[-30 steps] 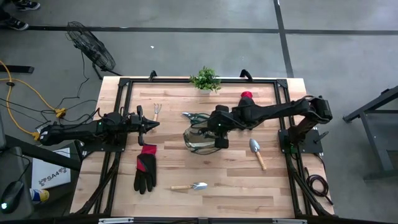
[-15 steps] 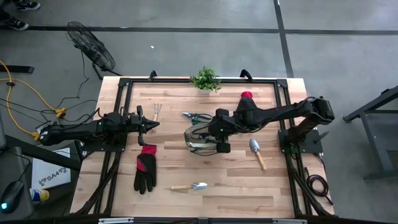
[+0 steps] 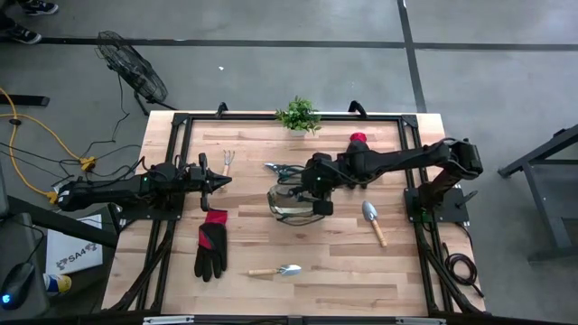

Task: Pick & Place Garden tools in Gardening bag
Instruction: Put the green shear scissors into the gardening bag

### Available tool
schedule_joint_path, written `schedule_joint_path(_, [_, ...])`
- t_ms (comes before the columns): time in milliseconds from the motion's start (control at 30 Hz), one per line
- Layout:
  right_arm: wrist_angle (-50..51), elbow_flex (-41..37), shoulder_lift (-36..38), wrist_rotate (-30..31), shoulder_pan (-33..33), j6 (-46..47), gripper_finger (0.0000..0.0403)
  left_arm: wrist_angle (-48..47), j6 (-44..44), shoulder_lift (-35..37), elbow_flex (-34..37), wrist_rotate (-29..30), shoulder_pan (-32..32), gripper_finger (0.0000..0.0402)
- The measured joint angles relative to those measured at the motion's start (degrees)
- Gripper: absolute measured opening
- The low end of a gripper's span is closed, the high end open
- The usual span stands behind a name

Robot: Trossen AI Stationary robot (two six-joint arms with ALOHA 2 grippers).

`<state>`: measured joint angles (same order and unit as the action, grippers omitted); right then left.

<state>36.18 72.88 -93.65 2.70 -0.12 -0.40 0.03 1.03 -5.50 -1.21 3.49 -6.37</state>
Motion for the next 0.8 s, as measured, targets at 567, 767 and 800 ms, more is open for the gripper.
schedule_joint_path(567, [0.1,0.0,-0.4,-1.6,0.1,-4.3,0.0045,0.0,0.0,0.0,0.0,0.0,0.0,0.001])
schedule_joint_path(767, [1.4,0.0,-1.2,0.3,-0.8,-1.7,0.0045,0.0,0.0,0.0,0.0,0.0,0.0,0.001])
schedule_joint_path(800, [1.2,0.0,-1.3,0.8,-0.9,-1.1,0.0045,0.0,0.0,0.0,0.0,0.0,0.0,0.001])
